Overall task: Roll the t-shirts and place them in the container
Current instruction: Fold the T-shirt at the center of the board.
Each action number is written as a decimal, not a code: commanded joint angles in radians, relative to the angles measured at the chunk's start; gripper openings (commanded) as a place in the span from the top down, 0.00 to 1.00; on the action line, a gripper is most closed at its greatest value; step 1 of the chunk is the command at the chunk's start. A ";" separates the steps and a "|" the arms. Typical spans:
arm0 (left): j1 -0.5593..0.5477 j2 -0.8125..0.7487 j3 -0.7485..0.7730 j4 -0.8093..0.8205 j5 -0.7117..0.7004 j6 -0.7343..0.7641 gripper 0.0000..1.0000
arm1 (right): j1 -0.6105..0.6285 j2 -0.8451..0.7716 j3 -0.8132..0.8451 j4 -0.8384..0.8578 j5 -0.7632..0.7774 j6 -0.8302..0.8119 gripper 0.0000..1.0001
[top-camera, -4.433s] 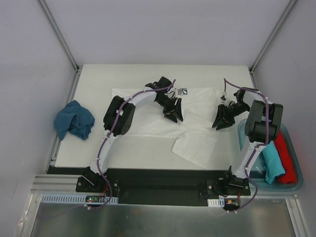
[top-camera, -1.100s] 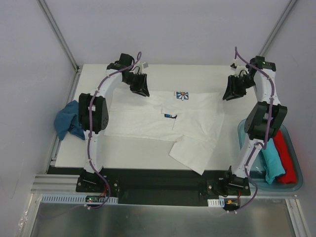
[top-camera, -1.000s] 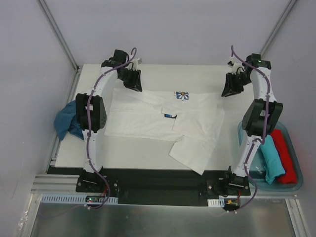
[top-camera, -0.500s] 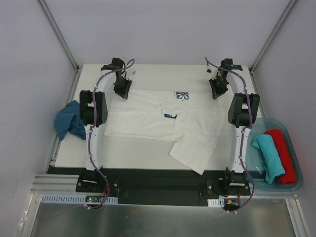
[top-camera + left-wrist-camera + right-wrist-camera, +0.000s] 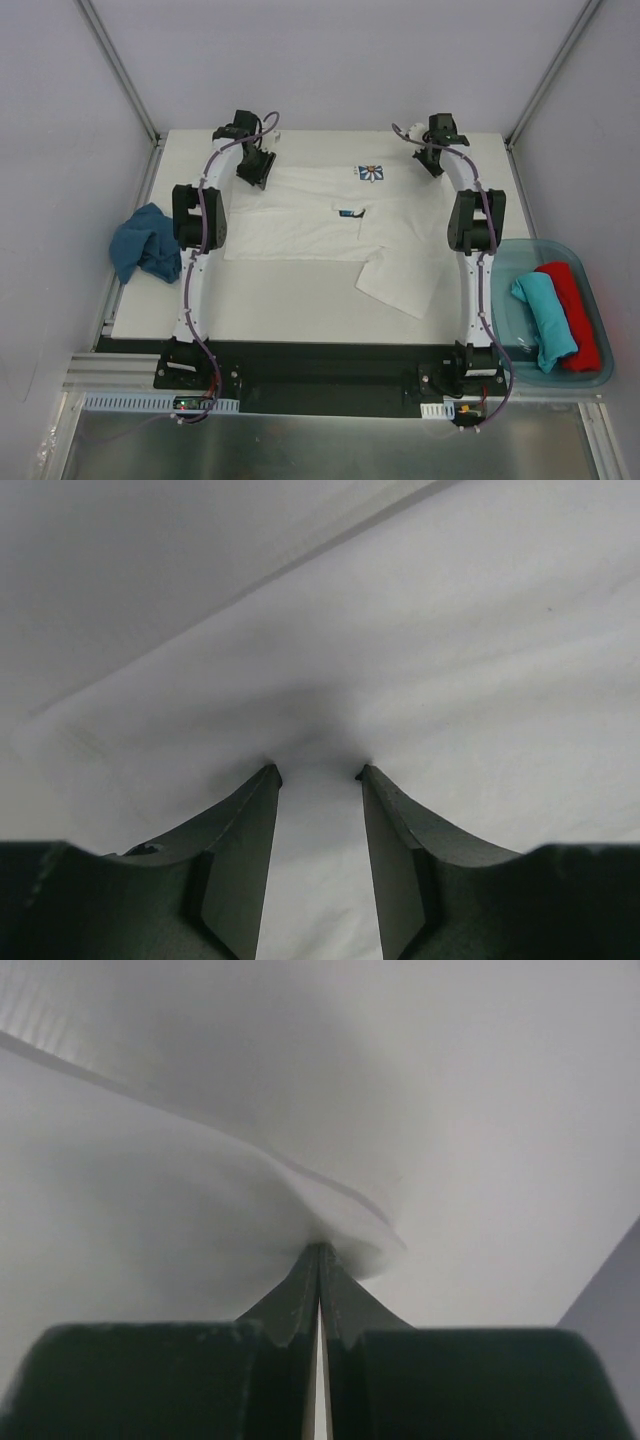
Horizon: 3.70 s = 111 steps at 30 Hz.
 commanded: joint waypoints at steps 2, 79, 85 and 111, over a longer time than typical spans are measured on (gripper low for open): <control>0.021 0.124 0.130 0.029 -0.102 0.053 0.58 | -0.009 0.073 0.018 0.256 0.077 -0.102 0.99; 0.204 -0.789 -1.051 0.058 0.214 -0.171 0.40 | 0.212 -1.253 -1.552 -0.092 -0.384 -0.339 0.99; 0.204 -0.671 -0.995 0.043 0.184 -0.157 0.52 | 0.212 -1.282 -1.553 -0.114 -0.388 -0.320 0.99; 0.204 -0.608 -0.822 -0.078 0.366 -0.144 1.00 | 0.044 -1.219 -1.219 -0.172 -0.284 -0.069 0.99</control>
